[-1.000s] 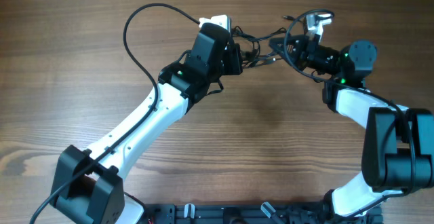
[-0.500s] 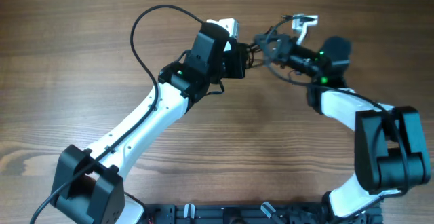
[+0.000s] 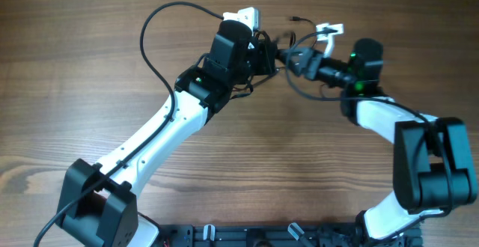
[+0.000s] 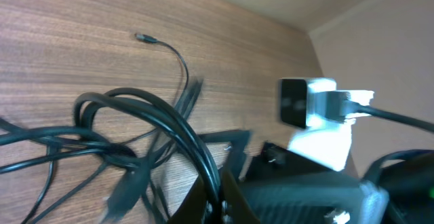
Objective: Untangle cables
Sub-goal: 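Pull the right gripper rightward to separate a cable strand, then lift the bundle with the left gripper and reach right gripper toward it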
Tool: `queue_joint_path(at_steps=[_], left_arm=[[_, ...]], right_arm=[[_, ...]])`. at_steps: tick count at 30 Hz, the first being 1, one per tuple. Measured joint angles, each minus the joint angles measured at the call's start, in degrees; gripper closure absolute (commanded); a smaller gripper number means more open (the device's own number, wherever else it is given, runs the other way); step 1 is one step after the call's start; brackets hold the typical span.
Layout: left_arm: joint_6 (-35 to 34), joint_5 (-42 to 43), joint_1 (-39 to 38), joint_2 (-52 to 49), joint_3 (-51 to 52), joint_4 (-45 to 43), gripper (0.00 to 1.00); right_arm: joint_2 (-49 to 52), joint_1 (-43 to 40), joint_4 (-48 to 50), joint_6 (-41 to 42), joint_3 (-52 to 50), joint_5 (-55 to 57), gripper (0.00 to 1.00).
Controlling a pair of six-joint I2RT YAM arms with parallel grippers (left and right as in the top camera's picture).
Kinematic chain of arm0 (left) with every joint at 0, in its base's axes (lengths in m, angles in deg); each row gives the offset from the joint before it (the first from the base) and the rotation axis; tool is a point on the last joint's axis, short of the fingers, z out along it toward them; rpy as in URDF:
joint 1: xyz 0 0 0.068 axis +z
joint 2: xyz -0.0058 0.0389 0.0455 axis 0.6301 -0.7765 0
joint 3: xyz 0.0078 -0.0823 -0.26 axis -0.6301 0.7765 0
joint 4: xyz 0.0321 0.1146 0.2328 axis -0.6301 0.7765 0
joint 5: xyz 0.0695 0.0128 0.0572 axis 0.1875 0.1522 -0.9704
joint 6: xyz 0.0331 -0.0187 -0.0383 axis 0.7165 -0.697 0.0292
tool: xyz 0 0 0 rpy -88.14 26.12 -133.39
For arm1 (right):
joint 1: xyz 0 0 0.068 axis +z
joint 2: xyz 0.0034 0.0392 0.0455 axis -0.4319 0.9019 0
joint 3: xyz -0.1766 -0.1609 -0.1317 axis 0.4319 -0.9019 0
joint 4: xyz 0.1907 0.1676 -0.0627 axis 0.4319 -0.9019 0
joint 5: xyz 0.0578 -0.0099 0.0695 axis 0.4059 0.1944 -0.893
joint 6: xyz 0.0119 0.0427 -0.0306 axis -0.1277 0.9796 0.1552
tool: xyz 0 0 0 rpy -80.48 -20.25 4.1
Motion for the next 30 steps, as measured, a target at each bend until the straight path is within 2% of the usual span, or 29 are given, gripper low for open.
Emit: queue_joint_path(at_steps=[5, 9, 12, 14, 17, 18, 19, 20, 21, 25, 30], left_arm=[[-13.38, -7.61, 0.0, -0.04, 0.0, -0.15, 0.96], [-19.08, -10.73, 0.0, -0.04, 0.0, -2.12, 0.96], [-26.01, -12.17, 0.46, -0.04, 0.0, -2.36, 0.96], [-35.47, -10.88, 2.36, -0.11, 0.04, -4.76, 0.96], [-34.62, -11.56, 4.26, -0.15, 0.09, -8.59, 0.96], [-34.36, -10.34, 4.63, -0.26, 0.17, -11.26, 0.96], [-34.25, -6.05, 5.53, -0.55, 0.48, -19.47, 0.96], [-34.84, -4.92, 5.73, -0.55, 0.46, -22.25, 0.96], [-37.59, -3.76, 5.7, -0.5, 0.35, -25.35, 0.96], [-53.79, -3.76, 5.66, -0.52, 0.35, -25.92, 0.96], [-58.55, -1.84, 5.66, -0.52, 0.35, -30.21, 0.96]], right_arm=[[0.0, -10.32, 1.57, -1.95, 0.0, -5.77, 0.0], [0.0, -10.36, -0.87, -5.44, 0.0, -10.12, 0.0], [0.0, -9.84, -10.25, -11.3, 0.17, -10.93, 0.0], [-0.11, -9.77, -19.39, -16.72, 0.37, -11.1, 0.0], [-0.11, -9.77, -25.38, -22.21, 0.44, -8.79, 0.0], [-0.11, -9.77, -25.49, -23.45, 0.44, -8.2, 0.0], [-0.11, -9.75, -25.46, -24.09, 0.44, -7.85, 0.0], [-0.15, -9.62, -25.62, -24.46, 0.44, -7.58, 0.0], [-0.39, -9.25, -25.68, -24.98, 0.44, -7.02, 0.0], [-9.49, -5.7, -23.02, -27.12, 0.39, -2.12, 0.0], [-11.74, -1.9, -6.97, -29.49, 0.24, -4.22, 0.0]])
